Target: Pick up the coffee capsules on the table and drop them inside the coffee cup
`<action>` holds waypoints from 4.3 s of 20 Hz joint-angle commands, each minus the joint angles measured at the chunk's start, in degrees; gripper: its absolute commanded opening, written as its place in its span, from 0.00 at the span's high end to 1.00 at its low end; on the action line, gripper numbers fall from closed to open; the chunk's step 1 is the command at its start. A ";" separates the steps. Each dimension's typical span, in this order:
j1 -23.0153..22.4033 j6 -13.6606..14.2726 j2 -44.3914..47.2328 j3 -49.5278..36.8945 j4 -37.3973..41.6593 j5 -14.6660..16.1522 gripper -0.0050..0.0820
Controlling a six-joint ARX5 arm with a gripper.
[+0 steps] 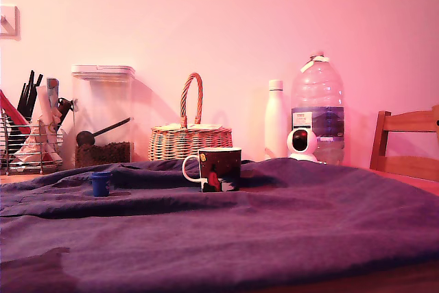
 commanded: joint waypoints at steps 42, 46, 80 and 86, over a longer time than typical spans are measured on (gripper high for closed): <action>0.20 1.86 36.72 2.45 35.56 -4.26 0.28; 0.20 2.08 43.08 2.43 41.07 -4.61 0.28; 0.22 6.12 108.30 22.93 86.60 0.39 0.29; 0.87 6.10 112.78 28.70 84.98 1.99 0.29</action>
